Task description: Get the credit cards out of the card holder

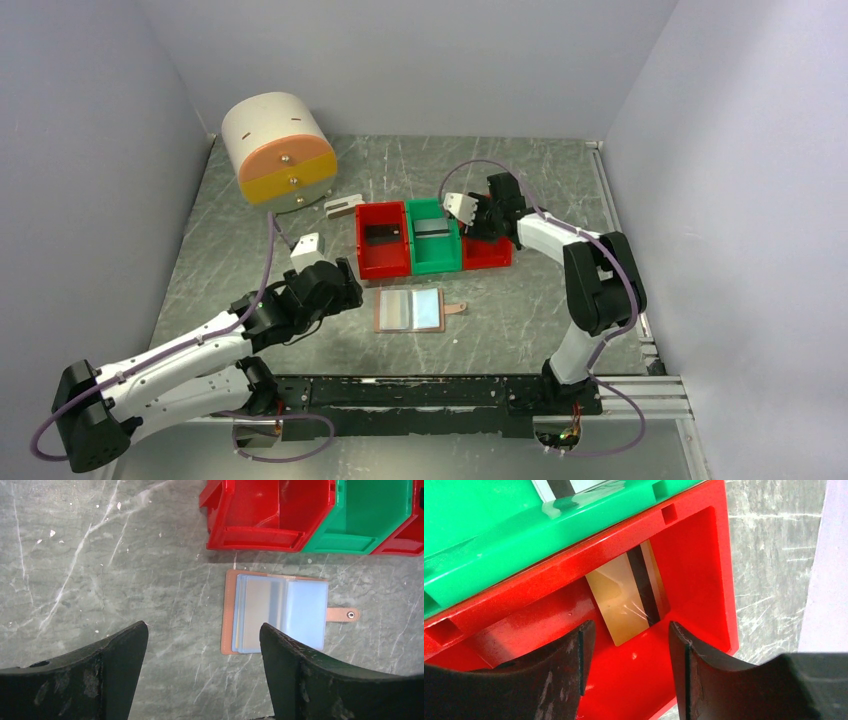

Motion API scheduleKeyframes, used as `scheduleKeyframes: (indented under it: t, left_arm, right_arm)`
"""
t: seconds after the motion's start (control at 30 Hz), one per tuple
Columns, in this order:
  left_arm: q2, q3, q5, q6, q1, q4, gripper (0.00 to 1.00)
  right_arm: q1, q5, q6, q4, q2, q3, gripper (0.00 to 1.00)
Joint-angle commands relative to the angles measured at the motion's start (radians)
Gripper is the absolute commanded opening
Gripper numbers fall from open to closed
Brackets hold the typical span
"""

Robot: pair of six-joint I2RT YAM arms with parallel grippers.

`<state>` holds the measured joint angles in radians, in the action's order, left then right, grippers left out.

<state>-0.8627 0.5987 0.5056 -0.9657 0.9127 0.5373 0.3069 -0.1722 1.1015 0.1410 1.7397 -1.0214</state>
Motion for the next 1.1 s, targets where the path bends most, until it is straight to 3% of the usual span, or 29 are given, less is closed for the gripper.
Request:
scheduleKeyframes:
  t: [0.0, 0.13, 0.2, 0.27, 0.3, 0.37, 0.47, 0.53, 0.6, 0.63, 0.7, 0.77, 0.83, 0.9, 1.07]
  left_arm:
    - [0.003, 0.022, 0.013, 0.003, 0.003, 0.013, 0.87]
    - [-0.006, 0.015, 0.002, -0.002, 0.004, -0.007, 0.87]
    - [-0.014, 0.016, -0.006, -0.001, 0.003, -0.02, 0.86]
    - [-0.022, 0.017, -0.014, -0.001, 0.004, -0.03, 0.86]
    - [-0.027, 0.019, -0.017, -0.001, 0.004, -0.031, 0.86]
    - [-0.034, 0.021, -0.022, 0.004, 0.003, -0.041, 0.86]
    - [-0.042, 0.028, -0.023, 0.022, 0.003, -0.048, 0.86]
    - [-0.042, 0.039, -0.01, 0.022, 0.003, -0.032, 0.86]
    - [-0.037, 0.04, 0.005, 0.019, 0.003, -0.021, 0.86]
    - [-0.032, 0.036, 0.011, 0.013, 0.003, -0.019, 0.86]
    - [-0.018, 0.027, 0.018, -0.001, 0.003, -0.017, 0.86]
    - [-0.007, 0.018, 0.018, -0.014, 0.003, -0.018, 0.86]
    - [-0.002, 0.011, 0.016, -0.02, 0.002, -0.021, 0.86]
    - [-0.003, 0.01, 0.015, -0.017, 0.002, -0.021, 0.86]
    - [-0.021, 0.028, 0.021, -0.005, 0.002, -0.005, 0.86]
  right_arm:
    - [-0.008, 0.013, -0.055, 0.001, 0.002, -0.044, 0.59]
    - [-0.009, -0.003, -0.258, -0.081, -0.08, -0.036, 0.61]
    - [-0.01, -0.023, -0.462, -0.146, -0.144, -0.018, 0.65]
    - [-0.013, -0.114, -0.595, -0.184, -0.228, 0.035, 0.81]
    - [-0.014, -0.164, -0.651, -0.217, -0.279, 0.083, 0.99]
    - [-0.013, -0.18, -0.779, -0.343, -0.372, 0.19, 0.99]
    - [-0.013, 0.038, -1.078, -0.43, -0.458, 0.275, 0.99]
    - [-0.015, 0.286, -1.327, -0.26, -0.467, 0.226, 0.99]
    - [-0.035, 0.358, -1.403, -0.099, -0.439, 0.152, 0.99]
    - [-0.039, 0.332, -1.422, -0.036, -0.419, 0.133, 0.96]
    - [-0.039, 0.276, -1.455, 0.05, -0.372, 0.114, 0.76]
    - [-0.038, 0.262, -1.495, 0.112, -0.33, 0.116, 0.48]
    - [-0.038, 0.212, -1.499, 0.151, -0.294, 0.112, 0.32]
    - [-0.038, 0.184, -1.502, 0.143, -0.265, 0.119, 0.2]
    - [-0.027, 0.138, -1.525, 0.118, -0.199, 0.108, 0.16]
